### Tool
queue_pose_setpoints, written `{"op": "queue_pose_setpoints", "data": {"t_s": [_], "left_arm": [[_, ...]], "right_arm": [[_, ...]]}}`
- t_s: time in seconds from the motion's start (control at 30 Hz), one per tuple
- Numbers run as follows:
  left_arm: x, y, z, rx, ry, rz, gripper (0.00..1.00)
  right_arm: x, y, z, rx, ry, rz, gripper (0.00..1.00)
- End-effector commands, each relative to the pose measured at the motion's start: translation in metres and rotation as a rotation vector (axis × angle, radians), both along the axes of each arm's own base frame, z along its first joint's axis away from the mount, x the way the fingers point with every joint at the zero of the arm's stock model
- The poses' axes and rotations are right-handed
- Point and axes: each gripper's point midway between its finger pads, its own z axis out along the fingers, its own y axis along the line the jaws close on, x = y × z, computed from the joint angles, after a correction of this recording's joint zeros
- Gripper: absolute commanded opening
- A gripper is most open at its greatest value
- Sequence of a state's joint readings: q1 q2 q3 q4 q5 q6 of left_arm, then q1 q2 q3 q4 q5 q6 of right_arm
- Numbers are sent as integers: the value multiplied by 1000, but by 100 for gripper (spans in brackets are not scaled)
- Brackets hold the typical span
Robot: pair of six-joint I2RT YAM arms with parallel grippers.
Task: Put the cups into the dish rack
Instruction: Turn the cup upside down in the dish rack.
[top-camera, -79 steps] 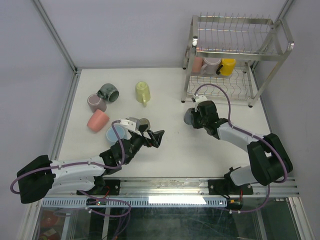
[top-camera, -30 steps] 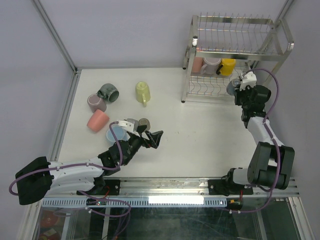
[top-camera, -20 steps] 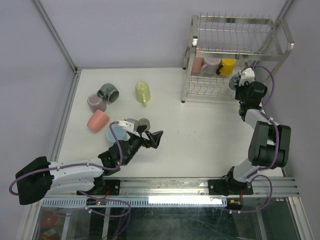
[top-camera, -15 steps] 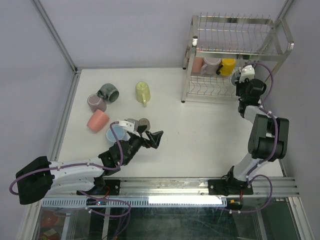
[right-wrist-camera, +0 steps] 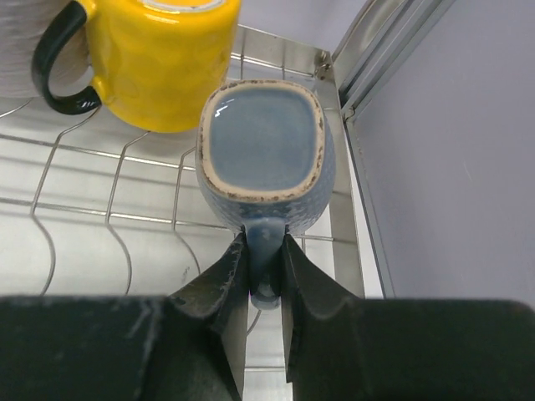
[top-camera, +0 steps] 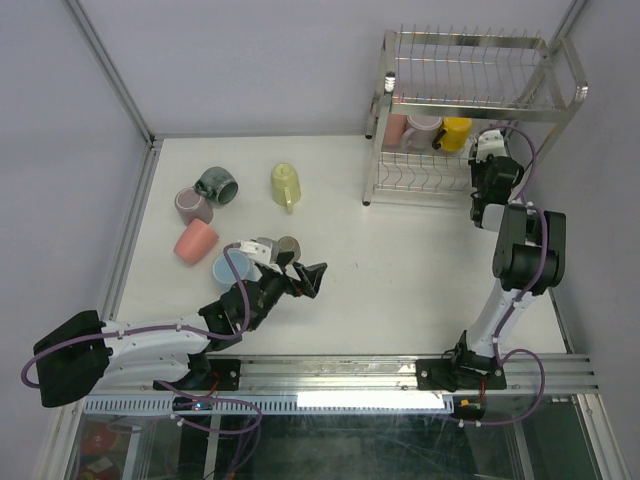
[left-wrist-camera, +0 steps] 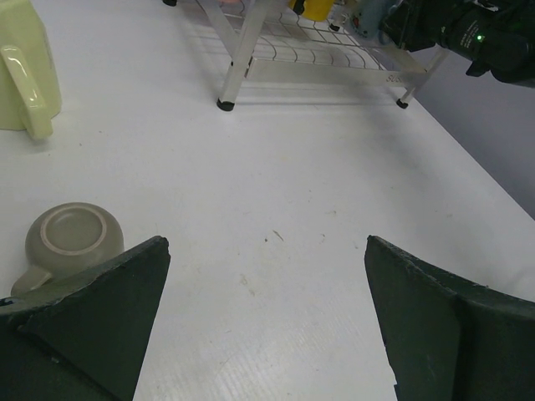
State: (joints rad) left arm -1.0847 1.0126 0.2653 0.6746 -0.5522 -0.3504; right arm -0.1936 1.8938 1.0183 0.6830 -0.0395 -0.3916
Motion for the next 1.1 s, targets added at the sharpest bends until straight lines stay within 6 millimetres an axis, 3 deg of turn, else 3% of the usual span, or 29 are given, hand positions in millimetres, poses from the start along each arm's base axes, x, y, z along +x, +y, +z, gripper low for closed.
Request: {"op": "queue_pose_setpoints", "data": {"t_s": [0.0, 0.8, 1.07], "left_arm": [[7, -1, 18, -41, -31, 25, 99], [8, -7, 19, -42, -21, 17, 99], [7, -10, 21, -47, -15, 8, 99]], "right_arm": [[28, -10, 78, -27, -251, -42, 0], [73, -9, 58, 218, -235, -74, 0], [88, -15, 52, 230, -199, -91, 2]]}}
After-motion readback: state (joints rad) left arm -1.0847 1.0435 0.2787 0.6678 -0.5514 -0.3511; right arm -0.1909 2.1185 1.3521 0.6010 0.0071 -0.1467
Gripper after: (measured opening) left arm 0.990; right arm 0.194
